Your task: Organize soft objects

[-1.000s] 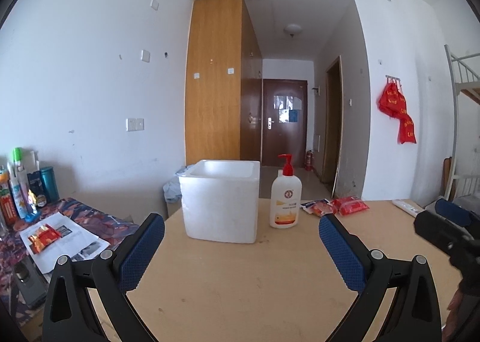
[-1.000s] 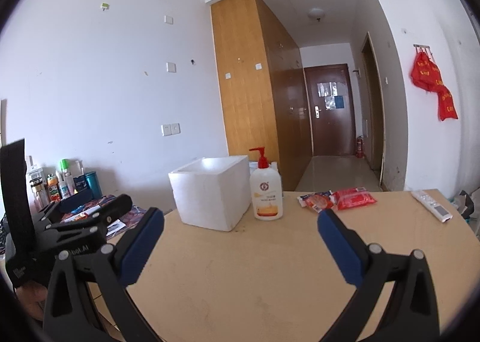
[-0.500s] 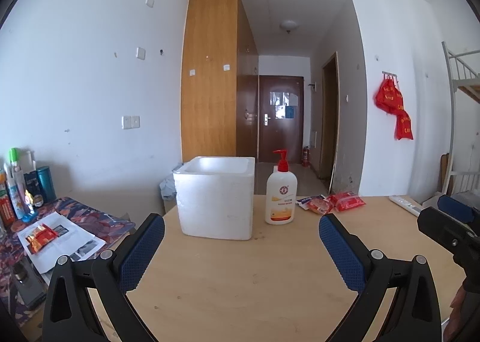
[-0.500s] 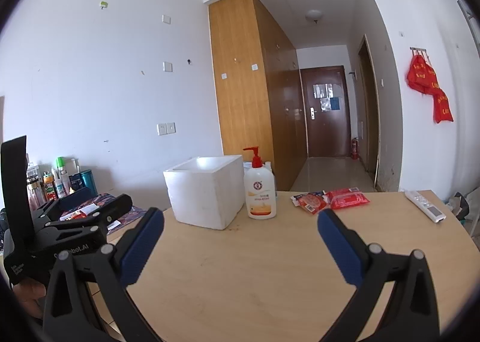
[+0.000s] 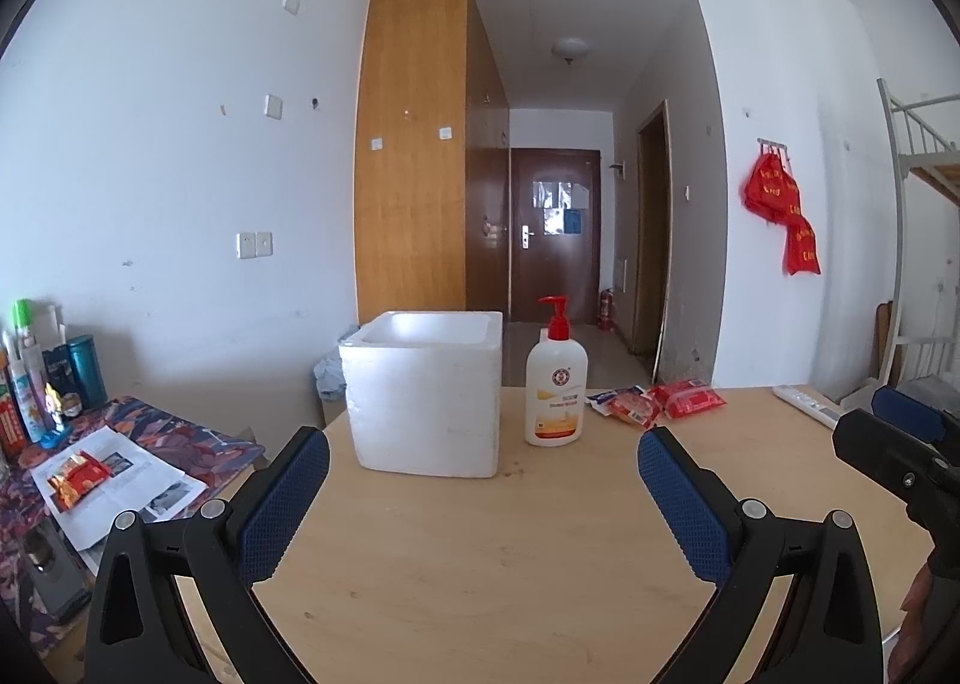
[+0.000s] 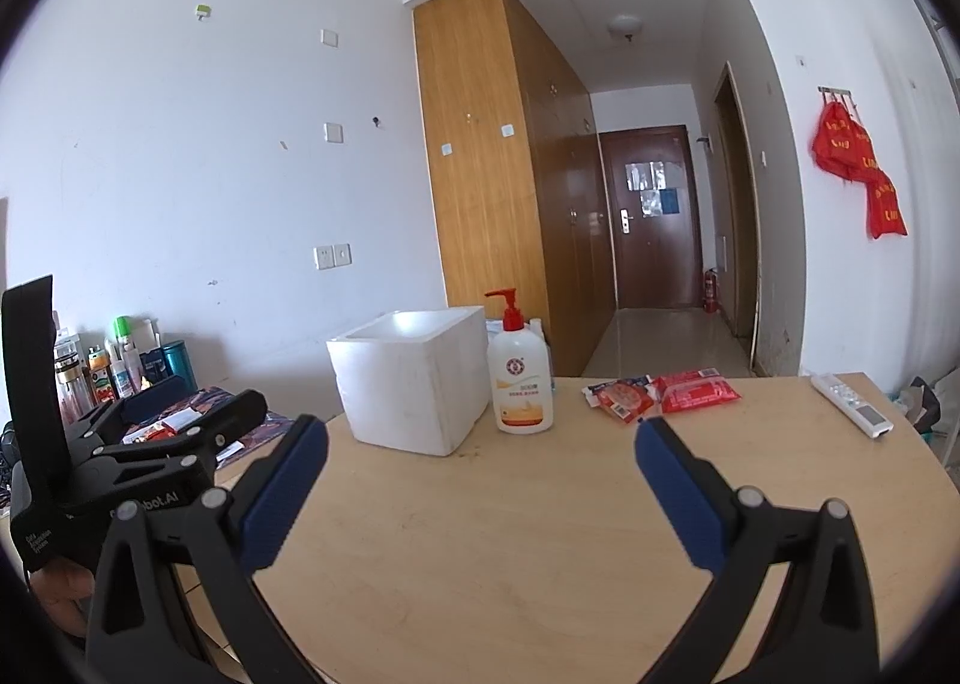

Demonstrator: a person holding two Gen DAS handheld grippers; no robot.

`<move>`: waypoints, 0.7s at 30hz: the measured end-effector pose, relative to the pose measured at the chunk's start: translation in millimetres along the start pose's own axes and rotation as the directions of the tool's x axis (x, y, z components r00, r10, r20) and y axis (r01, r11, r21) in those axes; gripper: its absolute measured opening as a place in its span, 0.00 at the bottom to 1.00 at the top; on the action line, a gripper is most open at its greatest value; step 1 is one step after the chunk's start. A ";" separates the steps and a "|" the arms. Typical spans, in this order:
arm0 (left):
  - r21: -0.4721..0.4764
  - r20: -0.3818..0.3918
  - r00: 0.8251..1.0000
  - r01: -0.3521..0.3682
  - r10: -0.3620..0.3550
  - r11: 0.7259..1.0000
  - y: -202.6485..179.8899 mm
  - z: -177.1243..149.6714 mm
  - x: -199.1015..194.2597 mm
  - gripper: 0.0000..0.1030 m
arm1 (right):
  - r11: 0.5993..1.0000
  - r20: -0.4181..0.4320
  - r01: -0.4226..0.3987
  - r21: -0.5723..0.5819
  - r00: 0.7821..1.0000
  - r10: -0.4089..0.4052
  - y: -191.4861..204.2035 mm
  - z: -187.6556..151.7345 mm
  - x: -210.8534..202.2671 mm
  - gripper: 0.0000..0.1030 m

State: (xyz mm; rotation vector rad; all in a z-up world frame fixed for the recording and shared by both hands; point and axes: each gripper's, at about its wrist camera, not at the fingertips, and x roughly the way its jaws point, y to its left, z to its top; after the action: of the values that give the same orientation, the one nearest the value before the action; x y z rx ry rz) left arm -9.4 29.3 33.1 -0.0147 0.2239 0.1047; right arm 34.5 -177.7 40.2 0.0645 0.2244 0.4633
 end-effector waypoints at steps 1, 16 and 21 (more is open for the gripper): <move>0.002 -0.002 1.000 -0.001 0.001 1.000 -0.3 -0.2 0.4 1.00 | 1.000 -0.001 -0.001 -0.001 1.000 0.001 0.0 0.1 0.1 1.00; 0.009 -0.010 1.000 -0.001 0.001 1.000 -0.3 0.7 1.6 1.00 | 1.000 -0.012 0.000 0.006 1.000 0.000 1.4 -1.3 0.0 1.00; 0.009 -0.011 1.000 -0.001 0.001 1.000 -0.4 0.5 2.2 1.00 | 1.000 -0.016 -0.001 0.006 1.000 0.001 1.0 -0.6 0.6 1.00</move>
State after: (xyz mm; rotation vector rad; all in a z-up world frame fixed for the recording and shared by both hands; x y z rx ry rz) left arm -7.1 29.1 33.1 -0.0065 0.2354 0.1044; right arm 34.4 -176.5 39.6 0.0667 0.2410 0.4639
